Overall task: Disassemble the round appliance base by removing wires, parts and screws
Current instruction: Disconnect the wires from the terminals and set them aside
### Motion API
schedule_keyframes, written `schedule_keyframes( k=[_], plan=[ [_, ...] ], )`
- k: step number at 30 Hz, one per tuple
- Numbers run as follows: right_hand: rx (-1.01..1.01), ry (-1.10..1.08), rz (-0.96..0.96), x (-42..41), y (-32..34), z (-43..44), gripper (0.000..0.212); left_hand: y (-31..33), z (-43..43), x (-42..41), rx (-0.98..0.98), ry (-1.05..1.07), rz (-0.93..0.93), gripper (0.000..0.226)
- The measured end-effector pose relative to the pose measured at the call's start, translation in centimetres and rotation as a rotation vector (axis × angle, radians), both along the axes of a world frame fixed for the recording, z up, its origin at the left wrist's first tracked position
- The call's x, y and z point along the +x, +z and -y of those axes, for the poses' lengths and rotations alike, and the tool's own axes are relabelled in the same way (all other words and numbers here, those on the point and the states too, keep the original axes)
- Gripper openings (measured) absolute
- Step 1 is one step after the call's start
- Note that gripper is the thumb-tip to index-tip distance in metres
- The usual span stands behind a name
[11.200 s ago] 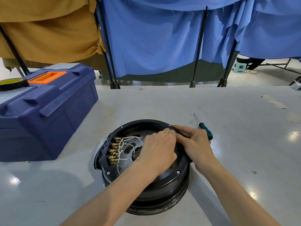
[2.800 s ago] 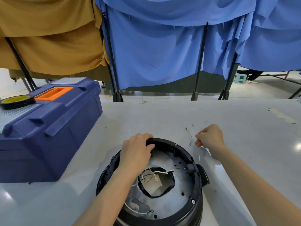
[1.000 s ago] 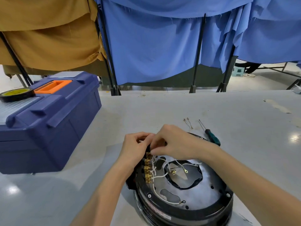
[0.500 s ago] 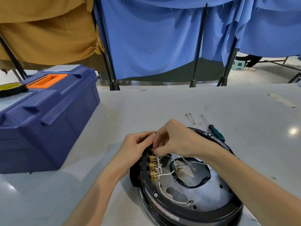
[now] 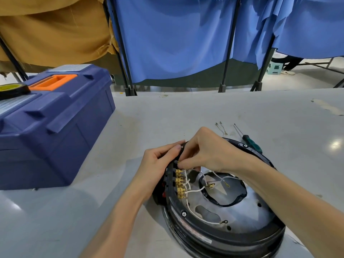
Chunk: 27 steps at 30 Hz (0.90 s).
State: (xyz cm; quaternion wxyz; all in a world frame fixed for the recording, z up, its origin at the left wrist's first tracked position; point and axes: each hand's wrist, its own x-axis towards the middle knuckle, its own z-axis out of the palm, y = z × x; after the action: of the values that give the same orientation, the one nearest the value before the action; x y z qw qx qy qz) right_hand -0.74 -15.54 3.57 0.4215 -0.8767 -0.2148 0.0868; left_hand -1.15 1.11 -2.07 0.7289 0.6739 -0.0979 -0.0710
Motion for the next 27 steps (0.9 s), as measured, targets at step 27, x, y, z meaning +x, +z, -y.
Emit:
schedule_keyframes(
  k=[27],
  plan=[
    [0.031, -0.036, -0.156, -0.03, 0.30, 0.24, 0.012, -0.20, 0.15, -0.02, 0.001, 0.067, -0.001, 0.023]
  ],
)
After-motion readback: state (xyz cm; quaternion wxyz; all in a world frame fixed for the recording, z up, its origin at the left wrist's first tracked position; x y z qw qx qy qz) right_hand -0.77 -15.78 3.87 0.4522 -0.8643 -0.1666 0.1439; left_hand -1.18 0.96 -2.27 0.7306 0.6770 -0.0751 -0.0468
